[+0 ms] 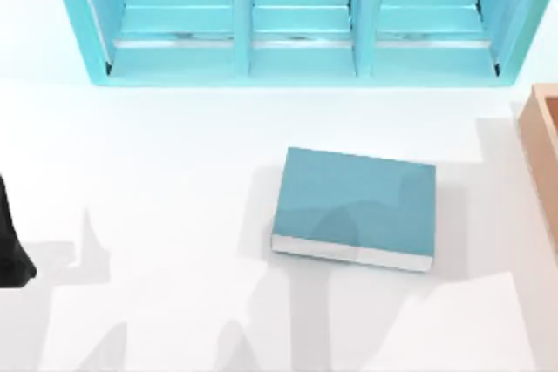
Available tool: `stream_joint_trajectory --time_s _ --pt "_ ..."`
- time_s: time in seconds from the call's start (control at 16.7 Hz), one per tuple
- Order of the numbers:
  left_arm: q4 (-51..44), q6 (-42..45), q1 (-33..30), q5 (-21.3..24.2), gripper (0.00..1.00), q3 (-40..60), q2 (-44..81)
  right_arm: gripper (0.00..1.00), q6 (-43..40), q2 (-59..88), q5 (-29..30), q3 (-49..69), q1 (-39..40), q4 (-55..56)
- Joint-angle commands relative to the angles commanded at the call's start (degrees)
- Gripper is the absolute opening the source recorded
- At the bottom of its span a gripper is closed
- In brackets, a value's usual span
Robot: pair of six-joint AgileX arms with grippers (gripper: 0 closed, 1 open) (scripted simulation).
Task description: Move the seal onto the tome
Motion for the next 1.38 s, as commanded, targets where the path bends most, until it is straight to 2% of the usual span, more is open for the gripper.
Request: stream_joint_trajectory --time_s 0.48,0.96,1.32,1.38 --pt "0.0 0.0 0.0 0.0 1.00 0.0 0.0 1.00 0.2 0.3 -0.4 -0.8 -0.9 0.0" --pt "0.0 0.0 0.0 0.0 1.00 0.0 0.0 1.00 0.4 4.9 -0.5 -14.2 -0.9 18.4" --pt "0.0 0.0 0.0 0.0 1.00 0.0 0.0 1.00 0.4 5.6 -0.5 -16.1 -0.8 20.6" --pt "0.0 0.0 0.0 0.0 1.00 0.0 0.0 0.92 0.4 5.6 -0.5 -16.1 -0.8 20.6"
